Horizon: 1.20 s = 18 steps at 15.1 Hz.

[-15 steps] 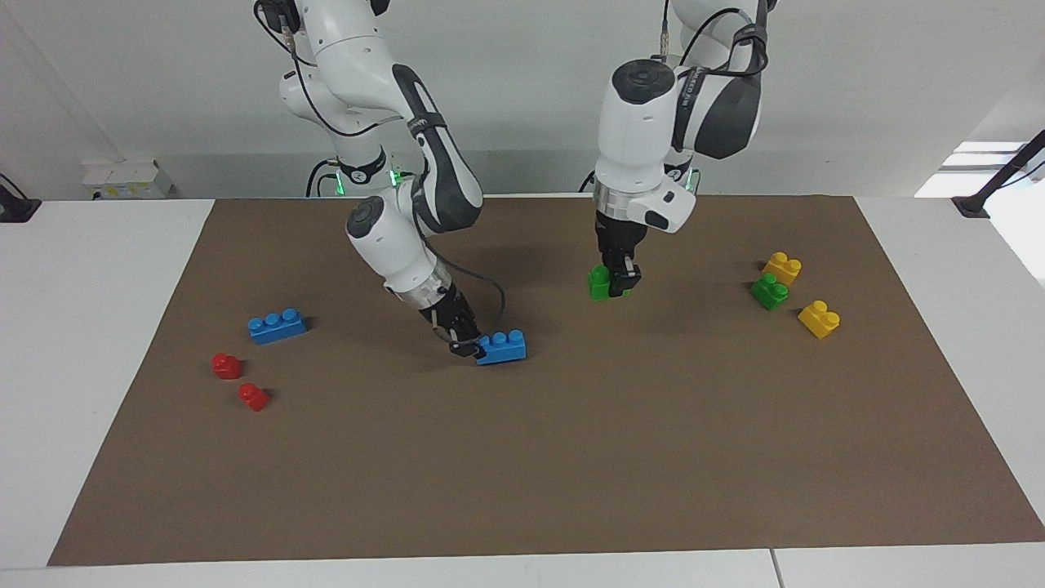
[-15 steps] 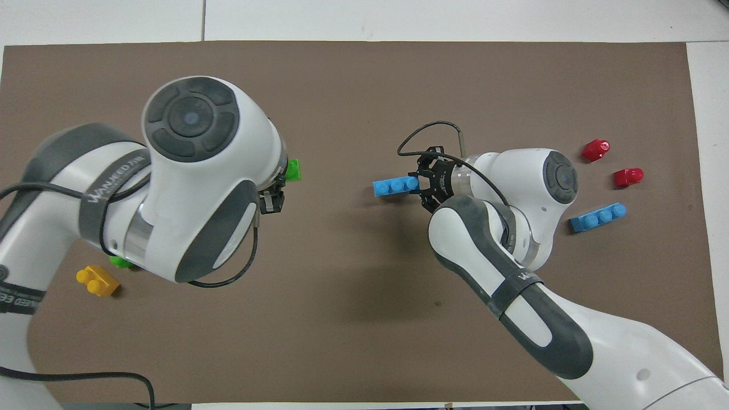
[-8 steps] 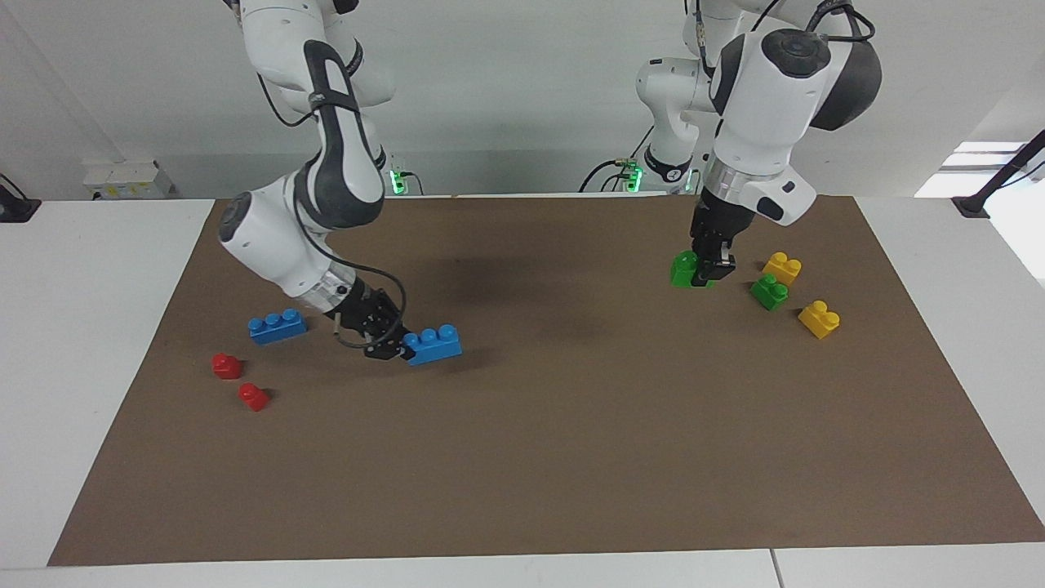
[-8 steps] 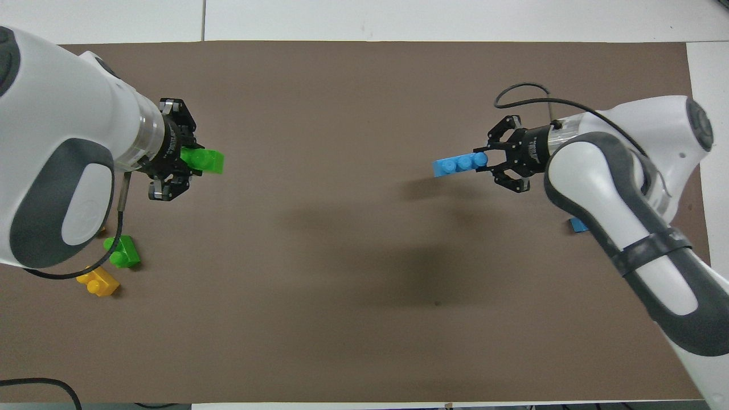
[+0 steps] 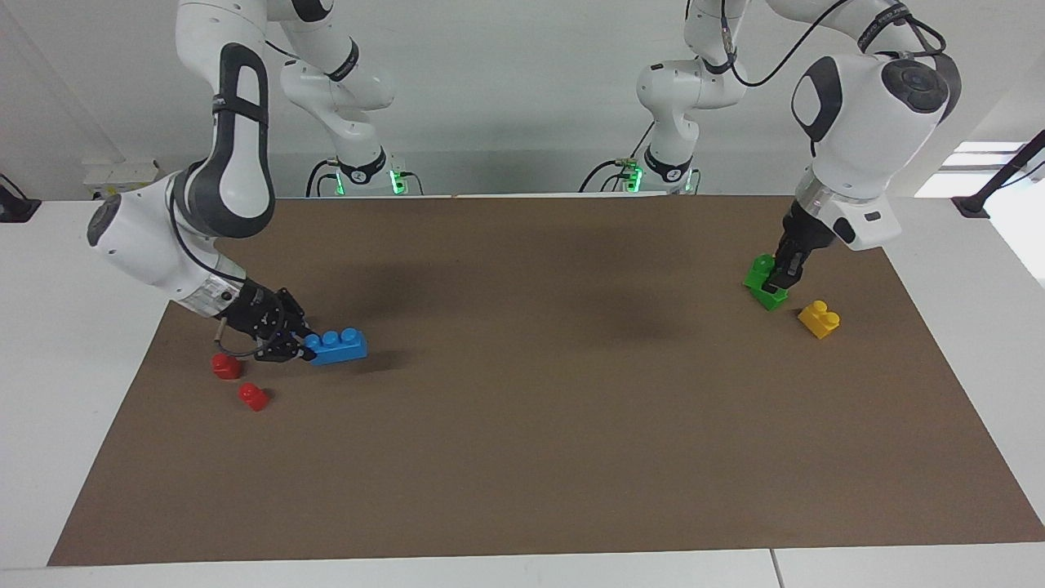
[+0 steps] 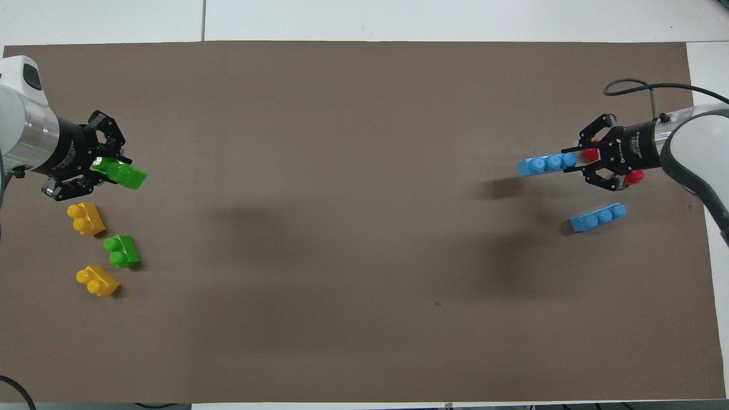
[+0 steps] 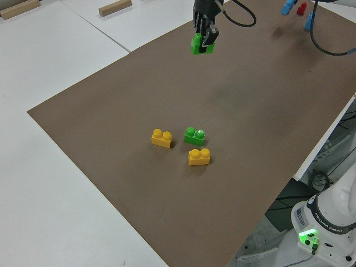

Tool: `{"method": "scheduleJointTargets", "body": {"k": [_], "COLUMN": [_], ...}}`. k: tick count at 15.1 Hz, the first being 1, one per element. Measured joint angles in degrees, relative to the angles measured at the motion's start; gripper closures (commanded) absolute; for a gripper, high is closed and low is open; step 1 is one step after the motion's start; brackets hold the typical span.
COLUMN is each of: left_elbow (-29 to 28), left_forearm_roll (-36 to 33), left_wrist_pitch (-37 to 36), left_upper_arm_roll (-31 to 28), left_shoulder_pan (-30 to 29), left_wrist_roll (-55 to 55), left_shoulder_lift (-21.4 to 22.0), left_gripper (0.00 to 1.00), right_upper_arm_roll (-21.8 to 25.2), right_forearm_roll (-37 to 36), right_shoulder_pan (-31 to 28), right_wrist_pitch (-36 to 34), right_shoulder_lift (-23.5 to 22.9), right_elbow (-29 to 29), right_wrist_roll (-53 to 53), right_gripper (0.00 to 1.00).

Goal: Remove green block with left arm and hold with right
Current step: 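Carry the green block with the left gripper while the right gripper carries blue, then lower and release the green block while the right gripper releases blue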

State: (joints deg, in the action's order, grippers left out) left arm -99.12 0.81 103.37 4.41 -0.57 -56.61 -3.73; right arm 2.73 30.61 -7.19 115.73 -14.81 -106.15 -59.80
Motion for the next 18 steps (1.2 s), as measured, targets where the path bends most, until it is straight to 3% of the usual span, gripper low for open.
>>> {"method": "scheduleJointTargets", "body": {"k": [4,9,18], "left_elbow": [-5.27,-10.9,-13.95], "left_forearm_roll": [0.1,0.13,0.15], "left_wrist_pitch": [6.48,14.53,24.86], "left_upper_arm_roll": [0.0,-0.03,-0.02], "left_shoulder_pan": [-3.06,-6.33,-9.54], "left_wrist_roll": [8.61,16.17,24.32], "left_shoulder_lift": [0.12,-0.28,-6.8], "left_gripper": [1.0,1.0,1.0], "right_upper_arm_roll": [-0.02,-0.27,-0.67], "right_forearm_roll": [-0.5,-0.5,-0.5], "right_shoulder_pan": [-3.7,-4.2,-3.85], "right_wrist_pitch": [-0.95,-0.56,4.92], "right_shoulder_lift": [-2.31,-5.85,-7.13], "right_elbow": [1.22,2.74,0.87], "right_wrist_roll": [4.42,5.21,5.21], "right_gripper": [1.0,1.0,1.0]}}
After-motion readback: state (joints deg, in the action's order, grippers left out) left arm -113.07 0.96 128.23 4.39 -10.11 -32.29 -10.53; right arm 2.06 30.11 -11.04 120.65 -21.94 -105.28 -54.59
